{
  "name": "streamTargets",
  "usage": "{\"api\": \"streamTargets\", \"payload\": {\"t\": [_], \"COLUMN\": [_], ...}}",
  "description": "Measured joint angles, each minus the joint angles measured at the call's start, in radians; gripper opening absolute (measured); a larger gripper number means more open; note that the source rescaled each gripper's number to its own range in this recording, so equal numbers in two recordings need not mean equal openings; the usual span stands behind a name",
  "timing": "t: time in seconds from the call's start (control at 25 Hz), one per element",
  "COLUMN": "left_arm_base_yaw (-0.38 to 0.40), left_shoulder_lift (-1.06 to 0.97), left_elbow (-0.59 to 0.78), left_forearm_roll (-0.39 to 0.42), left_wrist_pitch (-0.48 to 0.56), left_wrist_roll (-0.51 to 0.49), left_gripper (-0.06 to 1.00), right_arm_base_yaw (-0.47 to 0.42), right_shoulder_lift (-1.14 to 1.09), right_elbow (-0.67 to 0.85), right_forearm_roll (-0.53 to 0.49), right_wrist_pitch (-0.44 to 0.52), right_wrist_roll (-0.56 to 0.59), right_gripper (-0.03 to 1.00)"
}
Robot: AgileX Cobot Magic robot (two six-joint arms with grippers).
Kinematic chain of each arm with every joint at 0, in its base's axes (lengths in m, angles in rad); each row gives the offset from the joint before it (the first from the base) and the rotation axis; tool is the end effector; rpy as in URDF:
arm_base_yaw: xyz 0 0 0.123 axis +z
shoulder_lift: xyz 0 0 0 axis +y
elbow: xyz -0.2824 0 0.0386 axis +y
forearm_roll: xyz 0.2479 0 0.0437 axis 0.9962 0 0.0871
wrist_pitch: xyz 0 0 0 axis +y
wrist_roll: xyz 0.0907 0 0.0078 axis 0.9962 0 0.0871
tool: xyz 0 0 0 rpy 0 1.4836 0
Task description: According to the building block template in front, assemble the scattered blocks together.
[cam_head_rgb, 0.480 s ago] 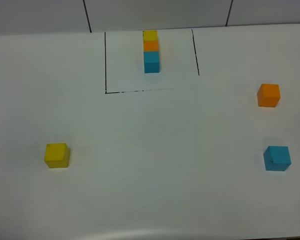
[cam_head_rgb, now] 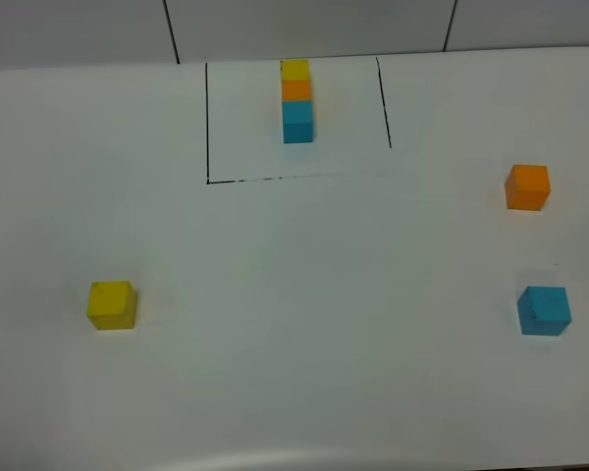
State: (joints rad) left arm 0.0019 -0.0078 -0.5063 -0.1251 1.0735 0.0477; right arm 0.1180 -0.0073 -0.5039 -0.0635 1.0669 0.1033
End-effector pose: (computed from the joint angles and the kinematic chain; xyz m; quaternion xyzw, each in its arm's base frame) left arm -0.0076 -0.0100 0.2783 0.0227 0.8509 -0.0495 0.5225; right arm -0.0061 -0.0058 0.2778 -0.0048 0.8515 0.0263 0.5237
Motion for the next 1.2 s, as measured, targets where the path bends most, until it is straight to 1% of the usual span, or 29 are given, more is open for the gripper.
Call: {"api": "streamTargets", "payload": {"t": [0.84,0.92,1.0,1.12,1.2], "left_arm_base_yaw": [0.0,0.0,0.0,0.0,0.0], "left_shoulder_lift": [0.001,0.018,0.055,0.154,0.245], "left_elbow": [0.0,-0.008,-0.011,-0.021,-0.035], "left_forearm_roll": [0.0,0.0,0.0,0.0,0.0], "left_wrist_pitch": [-0.009,-0.019,-0.044,-0.097,-0.143], "left_wrist_roll": [0.0,0.0,0.0,0.0,0.0], "left_gripper": [0.74,0.77,0.85,0.95,0.98], "right_arm_base_yaw": [0.0,0.0,0.0,0.0,0.0], "right_shoulder_lift": [0.0,0.0,0.0,0.0,0.0], "right_elbow": [0.0,0.0,0.0,0.0,0.0], "right_forearm_roll": [0.0,0.0,0.0,0.0,0.0], "right_wrist_pitch": [0.0,0.0,0.0,0.0,0.0], "right_wrist_roll": [0.0,0.0,0.0,0.0,0.0], "right_gripper": [0.7,0.7,0.7,0.7,0.7]}}
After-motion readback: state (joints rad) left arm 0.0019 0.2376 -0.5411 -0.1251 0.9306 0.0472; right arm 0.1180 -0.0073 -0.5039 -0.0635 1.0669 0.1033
